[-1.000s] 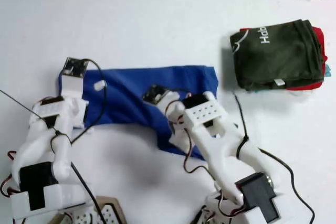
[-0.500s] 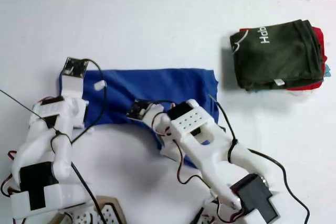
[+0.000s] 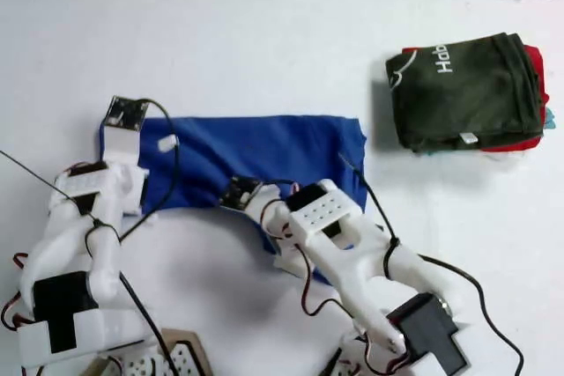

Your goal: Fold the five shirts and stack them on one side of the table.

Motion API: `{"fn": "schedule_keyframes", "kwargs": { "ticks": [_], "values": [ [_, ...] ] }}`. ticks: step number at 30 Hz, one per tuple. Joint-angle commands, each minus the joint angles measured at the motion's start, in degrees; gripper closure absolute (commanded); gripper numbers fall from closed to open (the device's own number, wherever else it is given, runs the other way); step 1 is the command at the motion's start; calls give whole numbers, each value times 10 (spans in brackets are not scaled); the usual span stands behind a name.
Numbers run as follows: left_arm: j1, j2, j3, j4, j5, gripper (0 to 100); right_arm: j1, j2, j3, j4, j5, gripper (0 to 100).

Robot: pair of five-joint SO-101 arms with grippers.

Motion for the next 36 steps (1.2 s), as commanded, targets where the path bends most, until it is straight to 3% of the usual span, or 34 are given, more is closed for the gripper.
{"fn": "schedule_keyframes", "kwargs": {
  "ticks": [1,9,14,19,26,36],
  "values": [
    [5,-13,0,-9,3,976,26,33,-13,-15,5,794],
    [5,-13,1,-8,3,976,75,143,-89,22,6,808],
    [5,-13,1,-8,3,976,80,141,-92,21,29,989],
    [5,-13,1,-8,3,976,114,95,-130,55,47,981],
    [5,-13,1,-8,3,976,182,110,-348,135,104,979],
    [5,-13,1,-8,3,976,198,393,-745,204,104,974]
  ]
}}
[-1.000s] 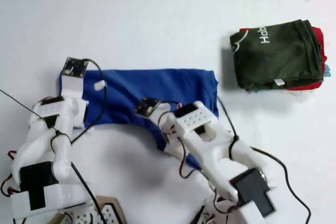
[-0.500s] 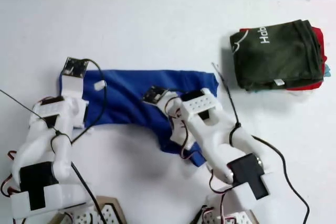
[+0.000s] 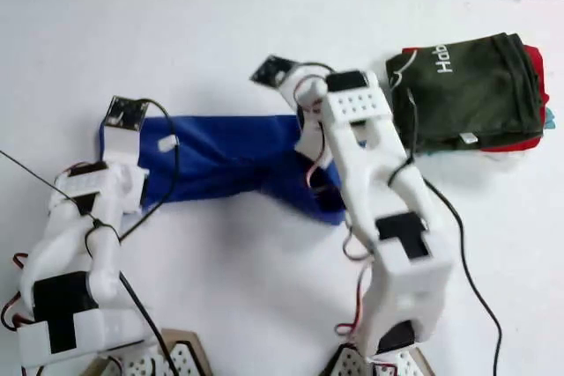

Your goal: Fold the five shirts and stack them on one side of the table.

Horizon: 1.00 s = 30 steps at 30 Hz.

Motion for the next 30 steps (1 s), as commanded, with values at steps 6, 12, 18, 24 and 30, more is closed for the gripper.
{"fn": "schedule_keyframes", "kwargs": {
  "ticks": [6,12,18,24,30],
  "values": [
    [4,-13,1,-8,3,976,21,245,-411,110,-3,902],
    [4,-13,1,-8,3,976,56,379,-647,166,-94,747],
    [4,-13,1,-8,3,976,66,407,-818,207,-180,744],
    [4,-13,1,-8,3,976,61,380,-818,212,-180,744],
    [4,-13,1,-8,3,976,25,266,-618,213,-178,775]
  ]
}}
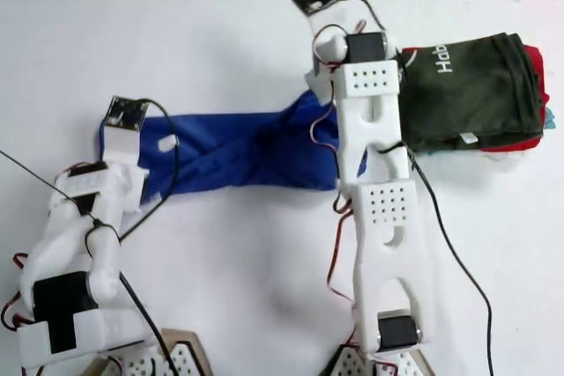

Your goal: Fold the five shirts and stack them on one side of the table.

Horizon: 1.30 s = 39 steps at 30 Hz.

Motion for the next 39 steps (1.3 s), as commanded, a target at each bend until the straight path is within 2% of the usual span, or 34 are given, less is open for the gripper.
{"fn": "schedule_keyframes", "kwargs": {
  "ticks": [1,5,15,20,28,32,39],
  "values": [
    [4,-13,1,-8,3,976,-36,-125,148,14,5,798],
    [4,-13,1,-8,3,976,-91,-162,305,-8,98,851],
    [4,-13,1,-8,3,976,-107,-102,338,-194,76,835],
    [4,-13,1,-8,3,976,-106,-132,252,-153,12,833],
    [4,-13,1,-8,3,976,-72,-160,134,9,23,833],
    [4,-13,1,-8,3,976,-35,-166,170,14,80,833],
    [4,-13,1,-8,3,976,-15,-164,289,14,90,833]
  ]
}}
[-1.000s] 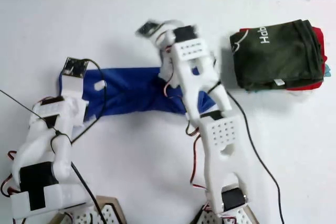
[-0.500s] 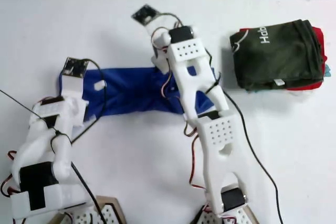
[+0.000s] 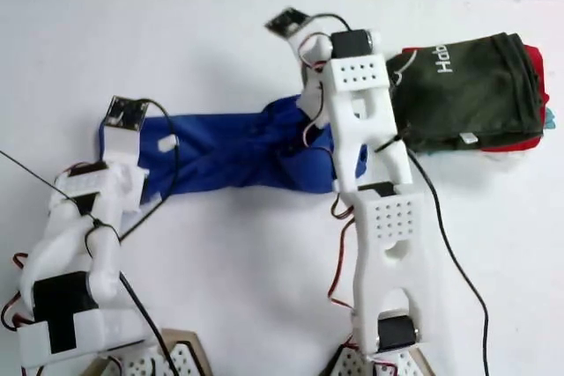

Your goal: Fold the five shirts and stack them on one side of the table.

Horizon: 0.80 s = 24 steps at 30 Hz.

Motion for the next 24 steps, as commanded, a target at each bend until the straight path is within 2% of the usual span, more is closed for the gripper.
{"fn": "schedule_keyframes", "kwargs": {
  "ticks": [1,8,13,24],
  "values": [
    [4,-13,1,-8,3,976,2,-46,40,13,4,833],
    [4,-13,1,-8,3,976,10,-46,52,-2,6,851],
    [4,-13,1,-8,3,976,24,-46,52,-20,45,986],
    [4,-13,1,-8,3,976,51,-46,6,-75,55,981]
  ]
}}
